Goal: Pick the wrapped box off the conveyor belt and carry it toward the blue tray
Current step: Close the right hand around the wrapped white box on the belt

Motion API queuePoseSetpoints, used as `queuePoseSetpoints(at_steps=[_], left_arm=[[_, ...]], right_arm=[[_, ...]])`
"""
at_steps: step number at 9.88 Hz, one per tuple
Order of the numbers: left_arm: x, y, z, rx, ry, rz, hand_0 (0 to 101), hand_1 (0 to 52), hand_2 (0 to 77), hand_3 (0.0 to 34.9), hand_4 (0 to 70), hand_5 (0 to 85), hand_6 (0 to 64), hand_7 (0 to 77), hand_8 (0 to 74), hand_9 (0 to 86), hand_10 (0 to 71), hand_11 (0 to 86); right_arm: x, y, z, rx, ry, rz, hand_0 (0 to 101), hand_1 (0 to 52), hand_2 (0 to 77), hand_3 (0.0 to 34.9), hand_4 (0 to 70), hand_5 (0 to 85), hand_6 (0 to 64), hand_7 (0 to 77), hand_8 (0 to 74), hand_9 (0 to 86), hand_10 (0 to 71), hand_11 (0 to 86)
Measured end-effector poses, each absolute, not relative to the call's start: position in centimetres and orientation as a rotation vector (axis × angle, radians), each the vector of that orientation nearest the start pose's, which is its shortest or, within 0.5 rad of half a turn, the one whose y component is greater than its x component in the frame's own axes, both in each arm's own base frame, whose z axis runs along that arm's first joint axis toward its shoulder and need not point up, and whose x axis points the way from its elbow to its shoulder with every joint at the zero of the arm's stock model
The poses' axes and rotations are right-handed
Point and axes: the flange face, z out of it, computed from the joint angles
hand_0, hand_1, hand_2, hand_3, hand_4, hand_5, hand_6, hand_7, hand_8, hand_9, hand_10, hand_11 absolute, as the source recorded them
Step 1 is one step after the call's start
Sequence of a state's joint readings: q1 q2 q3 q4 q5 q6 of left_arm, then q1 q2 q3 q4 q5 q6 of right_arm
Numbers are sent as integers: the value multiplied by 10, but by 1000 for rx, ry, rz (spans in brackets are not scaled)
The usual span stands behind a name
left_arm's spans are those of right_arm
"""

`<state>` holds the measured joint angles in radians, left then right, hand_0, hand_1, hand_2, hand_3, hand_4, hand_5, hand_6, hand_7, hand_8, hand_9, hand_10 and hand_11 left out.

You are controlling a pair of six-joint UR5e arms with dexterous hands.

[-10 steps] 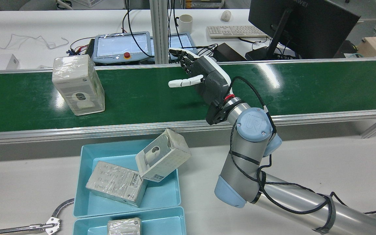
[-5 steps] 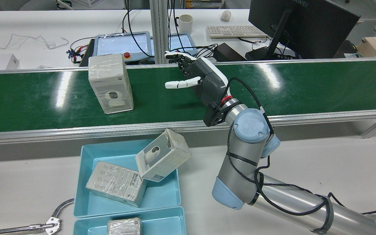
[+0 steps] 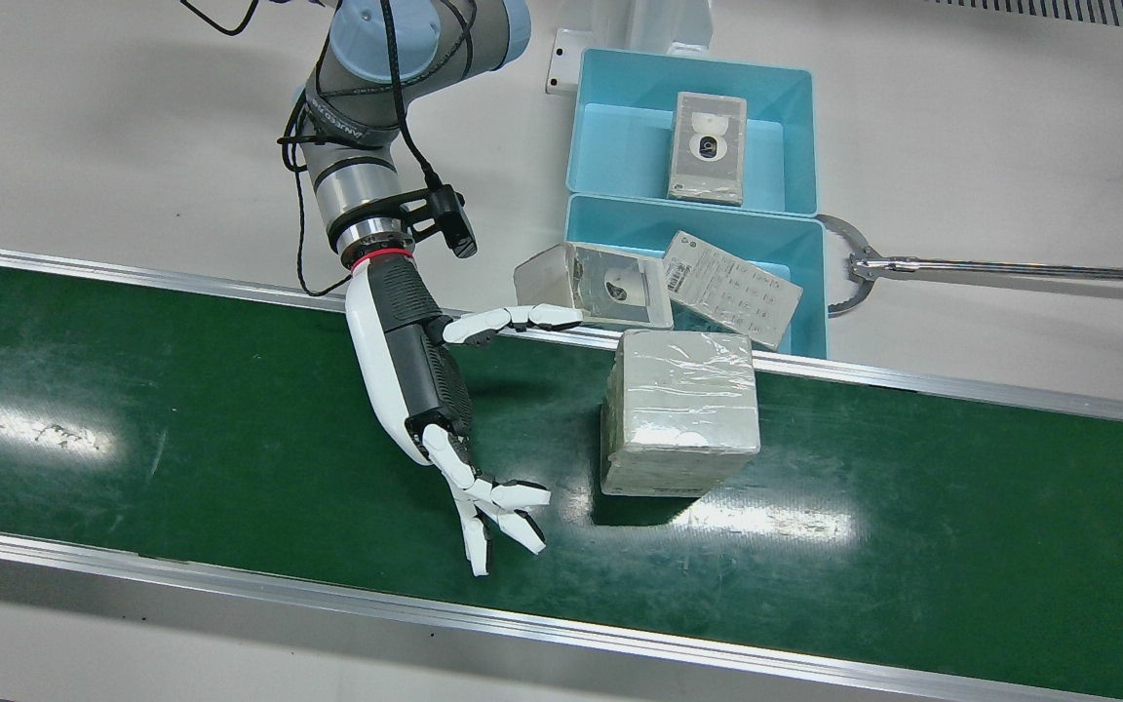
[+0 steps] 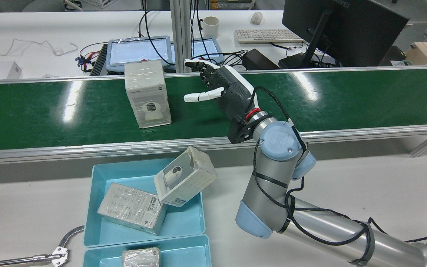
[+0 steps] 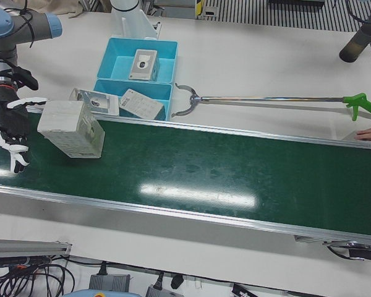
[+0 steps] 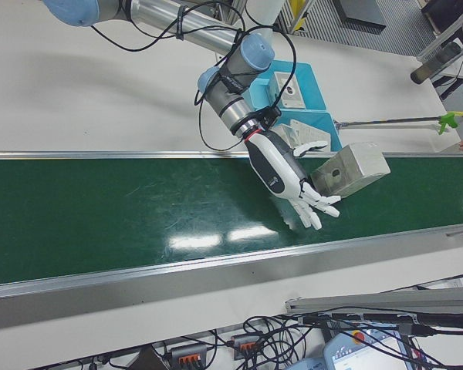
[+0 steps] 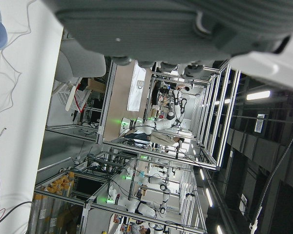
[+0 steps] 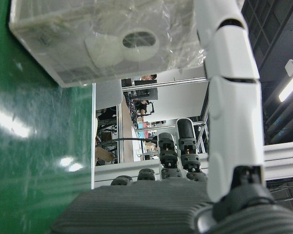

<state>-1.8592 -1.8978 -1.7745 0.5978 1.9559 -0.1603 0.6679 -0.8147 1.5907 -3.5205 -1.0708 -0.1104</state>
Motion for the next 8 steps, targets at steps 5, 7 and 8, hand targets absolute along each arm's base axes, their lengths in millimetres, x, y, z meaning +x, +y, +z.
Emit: queuePoseSetpoints(at_steps=[5, 7, 8], left_arm=[[-251, -510, 472, -310, 2174, -2335, 0, 0, 5, 0, 0, 11, 5, 0, 5, 0, 5, 5], [-251, -510, 472, -310, 2174, -2335, 0, 0, 5, 0, 0, 11, 5, 5, 5, 0, 5, 5], [-251, -510, 472, -310, 2174, -2335, 0, 0, 5, 0, 0, 11, 5, 5, 5, 0, 5, 5]], right_arm=[[-437, -568, 253, 615, 2649, -1890, 499, 185, 180, 13, 125, 305, 55, 82, 11, 38, 0, 5], [-442, -569, 251, 612, 2652, -1897, 521, 207, 218, 0, 153, 387, 131, 191, 82, 131, 0, 5], [-442, -570, 250, 606, 2652, -1899, 521, 207, 218, 0, 153, 387, 131, 191, 82, 131, 0, 5]])
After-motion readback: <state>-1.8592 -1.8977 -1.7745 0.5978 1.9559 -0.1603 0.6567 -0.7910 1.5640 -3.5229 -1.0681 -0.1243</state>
